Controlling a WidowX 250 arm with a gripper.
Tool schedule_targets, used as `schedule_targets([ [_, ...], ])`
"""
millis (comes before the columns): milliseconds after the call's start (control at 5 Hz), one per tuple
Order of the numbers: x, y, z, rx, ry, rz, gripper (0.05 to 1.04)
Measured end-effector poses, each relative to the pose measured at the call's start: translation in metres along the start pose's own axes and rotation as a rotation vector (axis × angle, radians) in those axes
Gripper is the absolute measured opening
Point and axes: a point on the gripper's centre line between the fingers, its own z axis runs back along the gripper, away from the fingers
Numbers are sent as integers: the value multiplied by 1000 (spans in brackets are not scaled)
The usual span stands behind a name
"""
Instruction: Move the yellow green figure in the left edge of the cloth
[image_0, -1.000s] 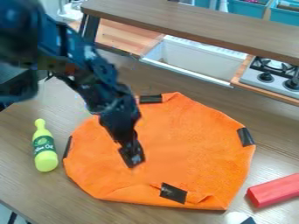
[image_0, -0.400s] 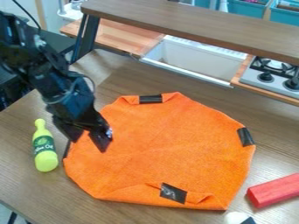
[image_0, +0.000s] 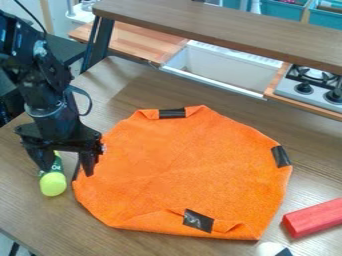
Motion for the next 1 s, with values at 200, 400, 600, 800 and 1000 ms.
schedule_targets([
  [200, -1, 10, 1, 70, -13, 104, 1000],
  [400, 0, 21, -3, 72, -57, 120, 999],
  [600, 3, 37, -6, 88, -83, 209, 999],
  [800, 2, 51, -13, 87, -78, 262, 999],
  [1000, -1, 64, -20, 74, -66, 284, 999],
])
